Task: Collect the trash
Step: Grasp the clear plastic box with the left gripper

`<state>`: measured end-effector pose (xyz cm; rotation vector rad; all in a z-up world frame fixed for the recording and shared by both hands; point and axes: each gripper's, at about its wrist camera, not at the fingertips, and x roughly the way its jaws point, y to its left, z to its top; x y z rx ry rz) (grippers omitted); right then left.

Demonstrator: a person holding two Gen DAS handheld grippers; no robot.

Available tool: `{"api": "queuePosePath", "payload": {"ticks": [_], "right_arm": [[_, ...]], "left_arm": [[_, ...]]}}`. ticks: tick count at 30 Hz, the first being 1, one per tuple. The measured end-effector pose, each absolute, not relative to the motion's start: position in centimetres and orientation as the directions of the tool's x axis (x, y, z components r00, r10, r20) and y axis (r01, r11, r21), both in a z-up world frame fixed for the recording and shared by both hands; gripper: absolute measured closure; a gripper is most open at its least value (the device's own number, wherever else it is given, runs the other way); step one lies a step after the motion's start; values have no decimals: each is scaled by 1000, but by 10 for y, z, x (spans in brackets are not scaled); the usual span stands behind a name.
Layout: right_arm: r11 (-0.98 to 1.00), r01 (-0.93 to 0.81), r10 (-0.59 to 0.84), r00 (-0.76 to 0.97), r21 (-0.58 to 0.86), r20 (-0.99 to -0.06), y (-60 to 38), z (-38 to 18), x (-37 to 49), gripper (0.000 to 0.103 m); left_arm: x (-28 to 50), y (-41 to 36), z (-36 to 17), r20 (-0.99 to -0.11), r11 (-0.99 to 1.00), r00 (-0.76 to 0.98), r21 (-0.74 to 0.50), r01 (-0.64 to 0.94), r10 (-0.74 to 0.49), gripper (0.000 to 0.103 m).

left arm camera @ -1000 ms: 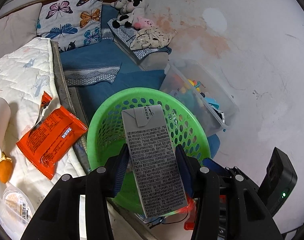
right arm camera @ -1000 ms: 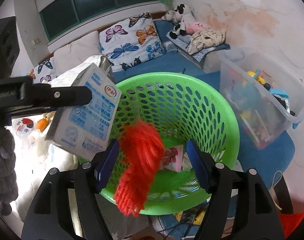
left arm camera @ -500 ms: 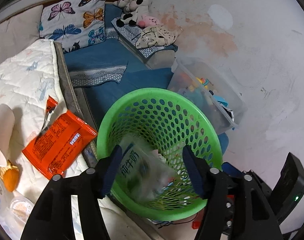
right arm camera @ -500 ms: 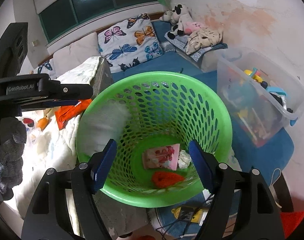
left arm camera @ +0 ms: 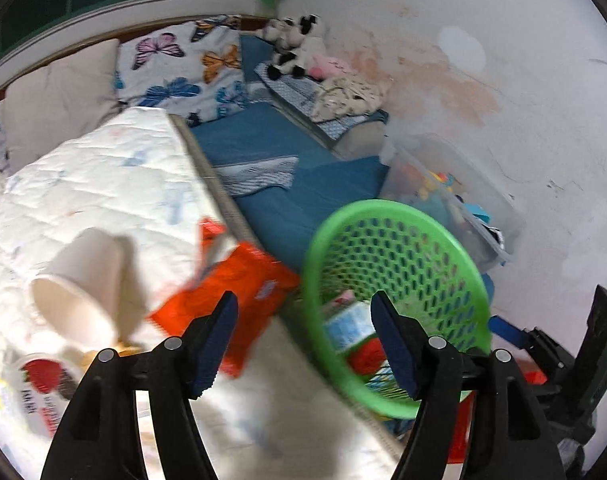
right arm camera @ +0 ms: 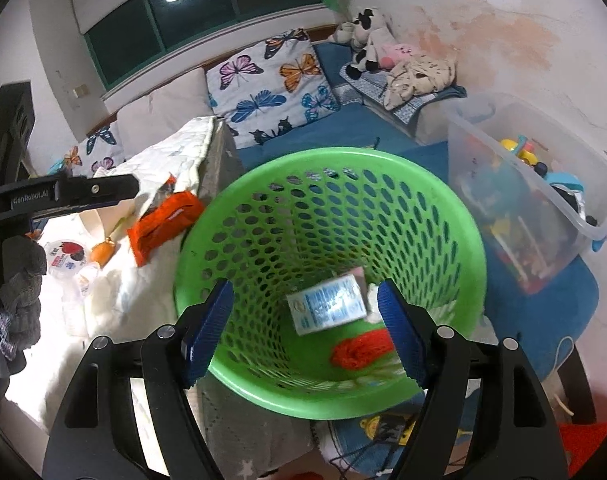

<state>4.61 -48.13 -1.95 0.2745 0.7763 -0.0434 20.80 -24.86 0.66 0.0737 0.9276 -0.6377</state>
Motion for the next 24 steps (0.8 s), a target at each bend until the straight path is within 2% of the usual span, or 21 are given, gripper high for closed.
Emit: {"api": "queuePosePath", "payload": {"ticks": [3,11,21,24], "right_arm": [[966,120,74,715,227,-695,-472,-19,51,28],[968,81,110,717,239,-688,-456,-17,59,28],[968,41,146,712,249,-686,-437,-18,65,28],[968,32,153,708,247,-690,-431,-20,67,28]], "left_arm": [[202,-225,9,-761,824,452,-185,536,-465,36],[163,-172,7,-743,816,467,-180,550,-479,27],[132,-133,-23,-764,853,481,-171,493,-431,19],[135,-128,-32,-775,876,473,-207,435,-418,19]]}}
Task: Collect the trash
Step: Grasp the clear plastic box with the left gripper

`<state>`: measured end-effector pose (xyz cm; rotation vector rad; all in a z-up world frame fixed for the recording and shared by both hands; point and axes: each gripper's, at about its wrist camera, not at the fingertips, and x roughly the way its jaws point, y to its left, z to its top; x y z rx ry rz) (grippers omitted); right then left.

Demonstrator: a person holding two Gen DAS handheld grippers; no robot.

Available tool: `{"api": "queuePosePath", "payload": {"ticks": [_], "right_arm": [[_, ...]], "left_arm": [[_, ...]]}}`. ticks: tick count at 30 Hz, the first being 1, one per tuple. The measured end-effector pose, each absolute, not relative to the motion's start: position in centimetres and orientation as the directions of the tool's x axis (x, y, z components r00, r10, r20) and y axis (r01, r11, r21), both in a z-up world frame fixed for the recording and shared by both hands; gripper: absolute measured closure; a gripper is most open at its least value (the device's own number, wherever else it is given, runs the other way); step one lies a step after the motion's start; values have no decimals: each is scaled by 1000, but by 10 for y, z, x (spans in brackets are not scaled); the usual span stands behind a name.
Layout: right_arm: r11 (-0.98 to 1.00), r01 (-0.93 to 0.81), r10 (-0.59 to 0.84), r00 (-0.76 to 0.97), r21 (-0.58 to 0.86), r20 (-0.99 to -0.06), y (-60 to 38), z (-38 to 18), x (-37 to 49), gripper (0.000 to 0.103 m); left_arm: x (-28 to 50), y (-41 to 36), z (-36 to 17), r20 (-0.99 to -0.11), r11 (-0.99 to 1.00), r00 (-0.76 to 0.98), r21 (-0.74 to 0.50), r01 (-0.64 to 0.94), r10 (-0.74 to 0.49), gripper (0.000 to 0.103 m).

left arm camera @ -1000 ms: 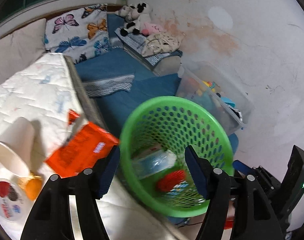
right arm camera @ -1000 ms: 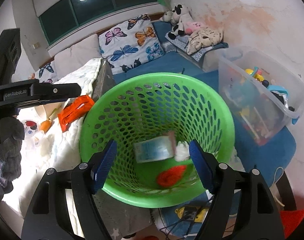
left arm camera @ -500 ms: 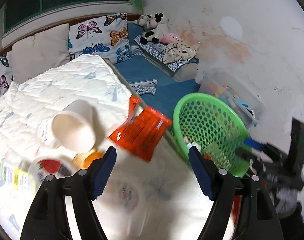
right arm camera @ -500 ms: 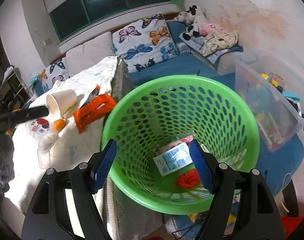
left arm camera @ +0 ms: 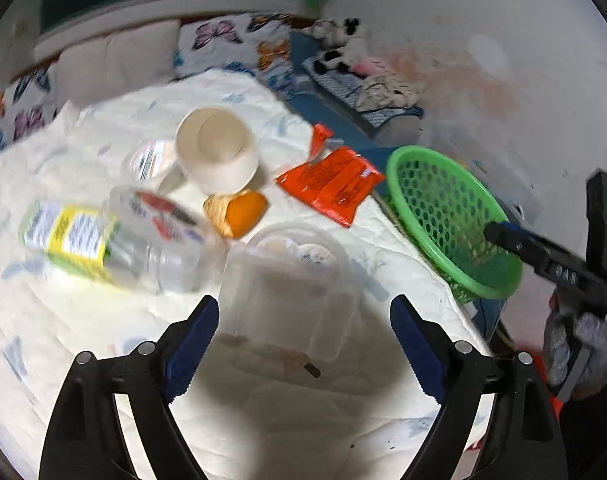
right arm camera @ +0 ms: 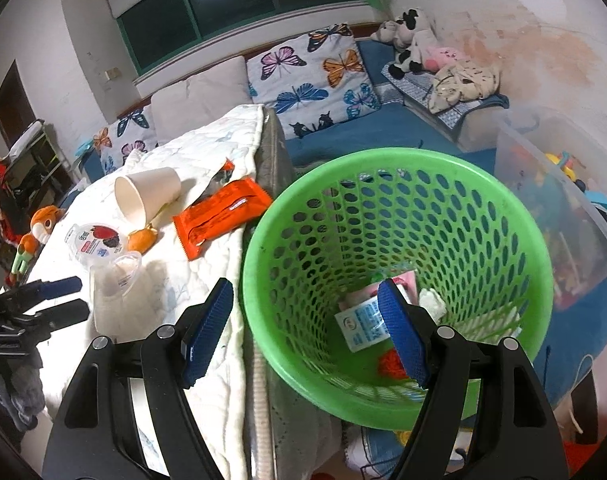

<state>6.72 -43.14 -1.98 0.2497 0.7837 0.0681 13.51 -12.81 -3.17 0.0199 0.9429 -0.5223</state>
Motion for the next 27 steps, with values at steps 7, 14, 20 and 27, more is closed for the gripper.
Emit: {"api": "queuePosePath", "payload": {"ticks": [7,14,20,27], "right_arm": [[970,22,157,706,244,-690,-428,-21,68,28],[967,16,168,706,253,-687,-427,-21,70,28],[967,3,180,705,257,-686,-422,-22,72,28],[966,-12,191,703,257,-685,-415,-20,74,28]], "left_arm": [[142,-116,-34,-767,899,470,-358,252,-437,19],[153,-103,-44,-785,883,444,-468,31,-432,20],[156,-103,-51,-798,861,428,-502,-84,-424,27],[160,-107,-66,-802,822,388,-545,-166,-454,32]]}}
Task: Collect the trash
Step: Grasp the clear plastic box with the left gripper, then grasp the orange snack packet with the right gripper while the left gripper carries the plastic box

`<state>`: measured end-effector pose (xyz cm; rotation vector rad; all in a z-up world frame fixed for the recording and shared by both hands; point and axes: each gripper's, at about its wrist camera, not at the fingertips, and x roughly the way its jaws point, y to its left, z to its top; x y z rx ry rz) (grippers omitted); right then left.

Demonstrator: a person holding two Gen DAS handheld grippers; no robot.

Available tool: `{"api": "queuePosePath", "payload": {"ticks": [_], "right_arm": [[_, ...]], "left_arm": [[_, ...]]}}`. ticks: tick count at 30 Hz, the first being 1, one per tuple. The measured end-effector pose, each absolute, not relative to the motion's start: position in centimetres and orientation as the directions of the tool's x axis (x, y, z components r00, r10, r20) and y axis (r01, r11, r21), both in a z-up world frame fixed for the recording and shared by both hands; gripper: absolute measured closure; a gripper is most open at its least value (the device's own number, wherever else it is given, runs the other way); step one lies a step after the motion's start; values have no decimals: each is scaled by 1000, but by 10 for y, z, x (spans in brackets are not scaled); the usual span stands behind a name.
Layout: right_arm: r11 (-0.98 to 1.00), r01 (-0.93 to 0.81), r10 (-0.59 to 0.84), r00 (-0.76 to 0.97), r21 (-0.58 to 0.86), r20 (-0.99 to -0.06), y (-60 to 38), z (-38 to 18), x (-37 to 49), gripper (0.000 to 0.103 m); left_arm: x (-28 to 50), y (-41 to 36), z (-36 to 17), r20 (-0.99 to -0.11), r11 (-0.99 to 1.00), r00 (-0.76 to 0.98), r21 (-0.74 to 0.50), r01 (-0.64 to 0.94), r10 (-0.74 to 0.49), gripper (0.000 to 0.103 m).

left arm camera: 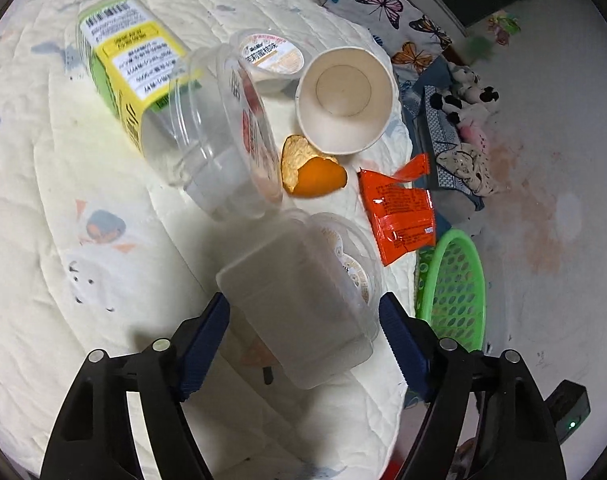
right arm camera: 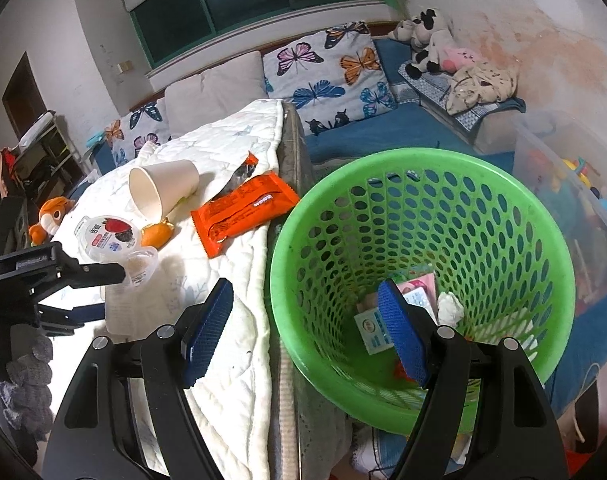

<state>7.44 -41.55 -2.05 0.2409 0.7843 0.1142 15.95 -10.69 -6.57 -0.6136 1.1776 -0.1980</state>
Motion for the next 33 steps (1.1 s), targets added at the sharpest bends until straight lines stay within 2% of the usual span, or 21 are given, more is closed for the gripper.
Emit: {"api": "queuePosePath", "payload": {"ticks": [4,14,20,27,33], "right_arm": [[967,-24,197,698,252,-688,-408,-21,77,28],[963,-61,233,682,263,-694,-386,-15,89,28],[932,-67,317,624,356,-714,-371,-20,118,28],[861,-7,434,533,509,-726,-357,-28,164,28],[859,92,408,468,503,-784,-342,-37,197,28]], "left_arm": [[159,-103,-71,-786,793,384,-580,-185,-485,47],[146,-92,-54,-754,797,418,-595,-105,-507,48],[135,-78,-35,-738,815,446,-578,-31,-506,48],[130,-55,-21,-721,835,489,-549,31,-491,48],[133,-39,-23,-707,833,503,-551,47,-496,48]]}}
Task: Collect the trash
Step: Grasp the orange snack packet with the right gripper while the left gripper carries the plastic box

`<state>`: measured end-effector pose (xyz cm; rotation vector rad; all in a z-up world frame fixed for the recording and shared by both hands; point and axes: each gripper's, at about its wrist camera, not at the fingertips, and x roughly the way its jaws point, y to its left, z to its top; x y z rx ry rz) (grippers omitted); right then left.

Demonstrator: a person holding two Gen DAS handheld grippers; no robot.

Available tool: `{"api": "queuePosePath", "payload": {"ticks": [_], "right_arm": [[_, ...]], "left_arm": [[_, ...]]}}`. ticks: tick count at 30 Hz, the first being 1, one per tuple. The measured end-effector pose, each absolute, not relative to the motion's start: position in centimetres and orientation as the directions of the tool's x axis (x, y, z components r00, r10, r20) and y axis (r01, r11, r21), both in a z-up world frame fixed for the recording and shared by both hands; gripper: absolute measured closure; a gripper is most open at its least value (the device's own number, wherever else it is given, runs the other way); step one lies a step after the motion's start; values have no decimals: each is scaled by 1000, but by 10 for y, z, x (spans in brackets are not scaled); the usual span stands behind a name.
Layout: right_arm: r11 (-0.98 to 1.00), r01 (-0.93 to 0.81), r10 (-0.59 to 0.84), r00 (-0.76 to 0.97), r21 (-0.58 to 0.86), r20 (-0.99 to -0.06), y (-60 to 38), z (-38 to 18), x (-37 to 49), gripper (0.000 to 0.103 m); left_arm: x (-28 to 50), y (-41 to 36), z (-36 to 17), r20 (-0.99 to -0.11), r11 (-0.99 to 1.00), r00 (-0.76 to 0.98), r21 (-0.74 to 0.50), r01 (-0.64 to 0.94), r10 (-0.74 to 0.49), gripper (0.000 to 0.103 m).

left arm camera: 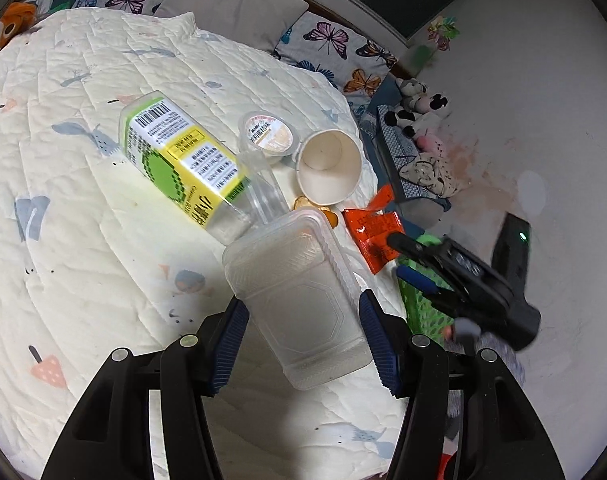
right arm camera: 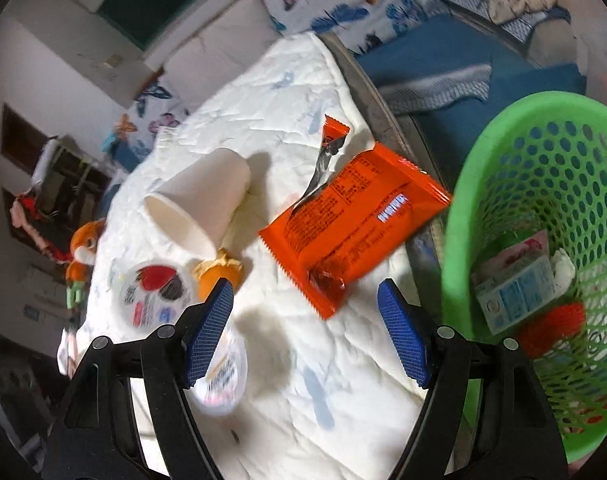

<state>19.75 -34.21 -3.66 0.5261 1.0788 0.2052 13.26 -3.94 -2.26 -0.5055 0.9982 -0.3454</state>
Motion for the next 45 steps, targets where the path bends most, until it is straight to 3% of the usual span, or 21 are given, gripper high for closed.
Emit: {"api": "queuePosePath", "payload": {"ticks": [15,25,29,30,31,34,39,45], "right_arm": [[863,301,242,459,406,-855,-340,-42,231,26],[933,300,49,440,199,-897,-314,-47,252,22],[956,263,-4,457,131,-889,-309,-48,247,33],[960,251,-12,466,119,-885,-310,-47,244,40],[962,241,-3,477,128,-879,-312,-46,242,48],[956,215,72,493,201,-867,-324,-45,234,55],[953,174,122,526,247,-841,-334,-39,220,64],[953,139,144,573,269,-807,-340,-24,197,66]], "left_arm": [[137,-21,-30,-687,819,498,-567,89,-529,48],[140,-23,-33,-685,814,484,-570,109,-544,48],[139,-23,-33,-684,816,488,-567,113,-543,48],[140,-23,-32,-684,816,489,-567,113,-542,48],[140,-23,-32,-683,816,490,-567,114,-542,48],[139,-25,-30,-681,818,495,-562,119,-540,48],[139,-31,-25,-678,820,500,-558,127,-538,48],[140,-37,-18,-677,824,506,-550,135,-534,48]]}}
